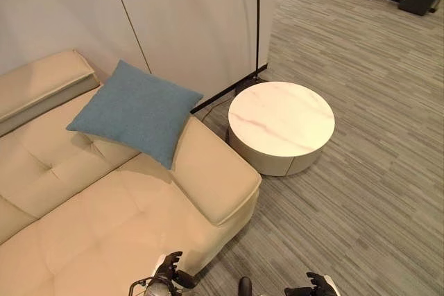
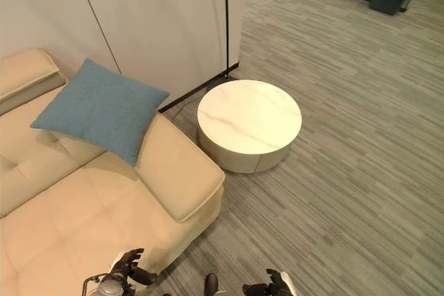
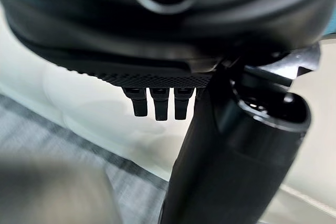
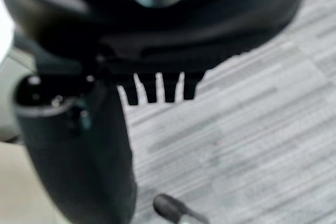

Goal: Pick up all the scattered cushions and arrange them neatly on the sofa.

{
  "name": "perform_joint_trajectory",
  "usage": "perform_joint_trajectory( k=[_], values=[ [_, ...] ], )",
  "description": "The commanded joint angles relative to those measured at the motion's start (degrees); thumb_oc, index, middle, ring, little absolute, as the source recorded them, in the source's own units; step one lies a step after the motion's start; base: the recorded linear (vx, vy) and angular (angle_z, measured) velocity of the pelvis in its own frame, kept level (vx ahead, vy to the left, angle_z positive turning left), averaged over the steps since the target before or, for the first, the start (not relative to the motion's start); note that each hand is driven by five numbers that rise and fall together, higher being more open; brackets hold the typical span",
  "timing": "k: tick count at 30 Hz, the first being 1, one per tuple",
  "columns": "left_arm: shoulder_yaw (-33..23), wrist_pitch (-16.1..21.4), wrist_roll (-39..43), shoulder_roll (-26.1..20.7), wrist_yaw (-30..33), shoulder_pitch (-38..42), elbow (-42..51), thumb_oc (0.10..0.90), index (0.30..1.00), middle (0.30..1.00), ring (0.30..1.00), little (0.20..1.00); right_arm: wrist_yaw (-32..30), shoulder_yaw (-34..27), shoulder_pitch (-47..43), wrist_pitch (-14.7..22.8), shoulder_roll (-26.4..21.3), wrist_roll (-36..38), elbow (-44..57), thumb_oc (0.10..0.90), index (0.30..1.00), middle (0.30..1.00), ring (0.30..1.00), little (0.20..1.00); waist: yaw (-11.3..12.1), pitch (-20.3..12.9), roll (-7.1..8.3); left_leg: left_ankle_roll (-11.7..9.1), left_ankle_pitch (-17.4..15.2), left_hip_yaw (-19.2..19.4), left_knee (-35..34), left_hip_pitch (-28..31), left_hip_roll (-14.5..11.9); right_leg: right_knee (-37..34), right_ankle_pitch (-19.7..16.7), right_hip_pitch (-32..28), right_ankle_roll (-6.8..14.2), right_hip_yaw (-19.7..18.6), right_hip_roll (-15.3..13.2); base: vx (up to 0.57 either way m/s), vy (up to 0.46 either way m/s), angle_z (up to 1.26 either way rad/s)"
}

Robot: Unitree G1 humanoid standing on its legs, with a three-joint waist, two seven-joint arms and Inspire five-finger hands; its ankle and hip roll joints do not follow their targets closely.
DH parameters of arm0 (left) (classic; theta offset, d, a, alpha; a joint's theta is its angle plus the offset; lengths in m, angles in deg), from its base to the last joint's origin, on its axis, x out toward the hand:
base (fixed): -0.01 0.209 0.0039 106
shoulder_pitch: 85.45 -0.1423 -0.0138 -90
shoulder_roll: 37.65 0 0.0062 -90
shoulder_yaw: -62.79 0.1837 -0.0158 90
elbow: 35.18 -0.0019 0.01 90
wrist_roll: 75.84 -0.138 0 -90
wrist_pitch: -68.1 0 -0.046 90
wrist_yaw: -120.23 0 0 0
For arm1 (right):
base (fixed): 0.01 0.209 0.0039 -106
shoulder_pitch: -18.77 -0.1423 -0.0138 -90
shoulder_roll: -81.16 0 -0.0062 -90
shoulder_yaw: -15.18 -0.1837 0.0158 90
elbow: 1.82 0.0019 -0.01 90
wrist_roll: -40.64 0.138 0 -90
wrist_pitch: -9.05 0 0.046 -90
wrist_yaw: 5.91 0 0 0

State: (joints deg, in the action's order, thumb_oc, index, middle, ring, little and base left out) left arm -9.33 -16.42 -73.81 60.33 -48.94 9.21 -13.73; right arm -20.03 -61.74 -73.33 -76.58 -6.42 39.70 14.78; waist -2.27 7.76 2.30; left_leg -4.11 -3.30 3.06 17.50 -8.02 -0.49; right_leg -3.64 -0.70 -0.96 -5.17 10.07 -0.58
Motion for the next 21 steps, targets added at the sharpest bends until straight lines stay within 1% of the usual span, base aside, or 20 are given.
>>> perform_joint_trajectory(
  k=[1, 3, 4, 5, 6, 8, 10, 11, 12, 13, 14, 15, 16, 17, 18, 19, 20, 21],
  values=[
    [1.8, 1.0, -1.7, 0.3, 0.1, -1.5, -0.1, 0.8, 0.9, 0.9, 0.9, 0.9, -0.8, -1.0, 3.5, 0.4, -3.2, 1.2, 0.4, 0.8, 0.9, 0.9, 0.9, 0.9, 0.2, -1.6, -1.91, 2.7, 1.4, 4.9, -6.3, -3.2, 0.1, 6.2, 6.2, 0.4, 8.0, -5.5, -1.7, 0.13, -0.036, 0.73],
    [1.9, 1.1, -1.9, 0.1, 0.2, -1.4, 0.6, 0.8, 0.9, 0.9, 0.9, 0.9, -1.0, -1.3, 3.7, 0.2, -3.0, 1.4, 0.3, 0.8, 0.9, 0.9, 0.9, 0.9, 0.2, -1.4, -2.35, 2.0, 4.2, 8.9, -7.7, -5.3, -0.3, 5.8, 7.1, -1.2, 7.7, -4.6, -0.9, 0.14, -0.019, 0.53],
    [1.9, 1.1, -1.8, 0.1, 0.0, -1.6, 0.7, 0.8, 0.9, 0.9, 0.9, 0.9, -1.0, -1.3, 3.8, 0.1, -2.8, 1.4, 0.2, 0.8, 0.9, 0.9, 0.9, 0.9, 0.2, -1.4, -2.78, 2.2, 4.2, 10.0, -9.5, -4.3, -0.6, 6.0, 7.6, -1.7, 7.6, -4.5, -0.3, 0.26, 0.062, 0.36],
    [1.2, 1.1, -1.6, 0.1, -0.2, -2.3, 0.3, 0.8, 0.9, 0.9, 0.9, 0.9, -0.9, -1.3, 4.2, 0.0, -2.3, 1.1, 0.0, 0.8, 0.9, 0.9, 0.9, 0.9, 0.1, -1.9, -2.87, 3.0, 3.6, 9.5, -10.7, -2.5, -0.1, 6.8, 8.4, -2.6, 7.9, -4.0, -0.3, 0.25, 0.098, 0.23],
    [1.1, 1.0, -1.5, 0.1, -0.2, -2.4, 0.1, 0.8, 0.9, 0.9, 0.9, 0.9, -1.0, -1.1, 4.1, 0.0, -2.1, 1.0, -0.2, 0.8, 0.9, 0.9, 0.9, 0.9, 0.3, -2.2, -2.66, 3.1, 3.5, 8.7, -10.5, -2.4, 0.3, 6.8, 8.7, -3.0, 8.1, -3.8, -0.6, 0.27, 0.118, 0.11],
    [0.5, 0.9, -1.5, 0.1, -0.2, -2.8, -0.4, 0.8, 0.9, 0.9, 0.9, 0.9, -0.9, -0.9, 4.4, 0.0, -1.4, 0.3, -0.3, 0.8, 0.9, 0.9, 0.9, 0.9, 0.9, -3.5, -2.07, 3.8, 2.8, 8.6, -11.5, -1.6, 0.9, 7.1, 8.9, -3.5, 8.8, -3.4, -1.4, 0.23, 0.095, -0.01],
    [-0.2, 1.1, -1.4, -0.2, -0.1, -2.8, -0.6, 0.8, 0.9, 0.9, 0.9, 0.9, -0.8, -0.6, 4.6, -0.1, -0.8, -0.7, -0.4, 0.8, 0.9, 0.9, 0.9, 0.9, 1.7, -4.4, -1.69, 4.9, 1.8, 8.3, -13.0, 0.1, 1.9, 9.5, 8.8, -3.3, 10.2, -2.8, -2.7, 0.22, 0.134, 0.0],
    [-0.6, 1.1, -1.2, -0.5, 0.2, -2.5, -0.2, 0.8, 0.9, 0.9, 0.9, 0.9, -0.6, -0.4, 4.3, -0.2, -0.5, -1.3, -0.1, 0.8, 0.9, 0.9, 0.9, 0.9, 1.9, -4.2, -1.52, 6.0, 1.0, 7.6, -13.9, 1.9, 2.5, 17.3, 6.5, -0.3, 12.2, -2.3, -4.6, 0.18, 0.148, -0.09],
    [-0.6, 1.1, -1.1, -0.8, 0.3, -2.3, 0.1, 0.8, 0.9, 0.9, 0.9, 0.9, -0.4, -0.3, 4.1, -0.2, -0.5, -1.4, 0.0, 0.8, 0.9, 0.9, 0.9, 0.9, 1.8, -4.0, -1.73, 6.4, 0.9, 7.2, -14.3, 2.5, 2.5, 20.5, 4.6, 1.4, 12.8, -2.4, -5.2, 0.14, 0.136, -0.1],
    [-0.5, 1.2, -1.0, -1.2, 0.3, -2.0, 0.5, 0.8, 0.9, 0.9, 0.9, 0.9, -0.3, -0.3, 3.8, -0.2, -0.5, -1.3, 0.4, 0.8, 0.9, 0.9, 0.9, 0.9, 1.3, -3.3, -1.72, 6.9, 0.7, 6.3, -14.6, 3.5, 3.0, 25.0, 2.6, 3.7, 13.5, -3.1, -5.8, 0.06, 0.057, 0.08],
    [-0.5, 1.2, -1.0, -1.2, 0.3, -2.0, 0.5, 0.8, 0.9, 0.9, 0.9, 0.9, -0.3, -0.4, 3.8, -0.2, -0.5, -1.3, 0.4, 0.8, 0.9, 0.9, 0.9, 0.9, 1.4, -3.5, -1.8, 6.9, 0.8, 6.4, -14.6, 3.3, 2.9, 24.9, 2.4, 3.9, 13.5, -3.1, -5.7, 0.05, 0.042, 0.51],
    [-0.4, 1.3, -1.0, -1.4, 0.3, -1.8, 0.6, 0.8, 0.9, 0.9, 0.9, 0.9, -0.2, -0.6, 3.7, -0.1, -0.5, -1.0, 0.7, 0.8, 0.9, 0.9, 0.9, 0.9, 0.9, -3.1, -2.01, 7.0, 0.8, 5.3, -15.0, 3.8, 2.9, 27.4, 1.6, 5.5, 13.4, -4.9, -5.1, 0.13, 0.015, 0.74],
    [-0.2, 1.7, -0.7, -1.6, 0.5, -1.6, 1.2, 0.8, 0.9, 0.9, 0.9, 0.9, -0.3, -0.5, 3.5, 0.1, -0.3, -0.6, 0.9, 0.8, 0.9, 0.9, 0.9, 0.9, 0.1, -2.5, -2.36, 7.0, 0.7, 2.9, -16.0, 5.6, 3.1, 28.4, 2.8, 7.5, 12.6, -8.2, -3.6, 0.13, 0.015, 0.92],
    [-0.3, 1.7, -0.7, -1.6, 0.5, -1.6, 1.2, 0.8, 0.9, 0.9, 0.9, 0.9, -0.3, -0.5, 3.4, 0.1, -0.3, -0.6, 0.9, 0.8, 0.9, 0.9, 0.9, 0.9, 0.1, -2.6, -2.44, 7.0, 0.7, 2.9, -16.0, 5.4, 3.0, 28.3, 2.6, 7.6, 12.5, -8.2, -3.5, 0.22, -0.043, 1.12],
    [-0.2, 2.3, -0.2, -1.6, 0.6, -1.2, 1.7, 0.8, 0.9, 0.9, 0.9, 0.9, -0.2, -0.4, 3.2, 0.1, -0.2, 0.0, 0.7, 0.8, 0.9, 0.9, 0.9, 0.9, -0.4, -2.6, -2.76, 6.7, 0.7, 0.4, -16.6, 6.3, 3.1, 24.0, 4.6, 9.4, 11.7, -11.4, -2.0, 0.12, -0.046, 1.12],
    [-0.2, 2.3, -0.2, -1.6, 0.6, -1.2, 1.7, 0.8, 0.9, 0.9, 0.9, 0.9, -0.2, -0.4, 3.2, 0.1, -0.2, 0.0, 0.7, 0.8, 0.9, 0.9, 0.9, 0.9, -0.5, -2.4, -2.75, 6.7, 0.6, 0.2, -16.7, 6.5, 3.2, 24.1, 4.7, 9.2, 11.7, -11.3, -2.0, 0.16, -0.074, 0.89],
    [-0.1, 2.5, 0.1, -1.6, 0.8, -1.1, 2.0, 0.8, 0.9, 0.9, 0.9, 0.9, -0.3, -0.3, 3.0, 0.1, -0.3, 0.3, 0.7, 0.8, 0.9, 0.9, 0.9, 0.9, -0.9, -2.3, -2.65, 6.6, 0.5, -0.9, -16.9, 7.0, 3.3, 21.5, 4.4, 10.1, 11.7, -12.7, -1.7, 0.09, -0.09, 0.67],
    [-0.9, 3.1, -0.3, -3.4, 0.1, -0.4, 1.9, 0.8, 0.9, 0.9, 0.9, 0.9, 8.0, -5.2, 2.2, -1.1, -7.3, 6.9, -1.2, 0.8, 0.9, 0.9, 0.9, 0.9, -1.2, -2.2, -1.79, 6.4, 0.3, -2.2, -16.9, 7.4, 3.6, 18.6, 3.6, 10.6, 12.0, -14.3, -1.2, 0.11, -0.147, 0.53]
  ],
)
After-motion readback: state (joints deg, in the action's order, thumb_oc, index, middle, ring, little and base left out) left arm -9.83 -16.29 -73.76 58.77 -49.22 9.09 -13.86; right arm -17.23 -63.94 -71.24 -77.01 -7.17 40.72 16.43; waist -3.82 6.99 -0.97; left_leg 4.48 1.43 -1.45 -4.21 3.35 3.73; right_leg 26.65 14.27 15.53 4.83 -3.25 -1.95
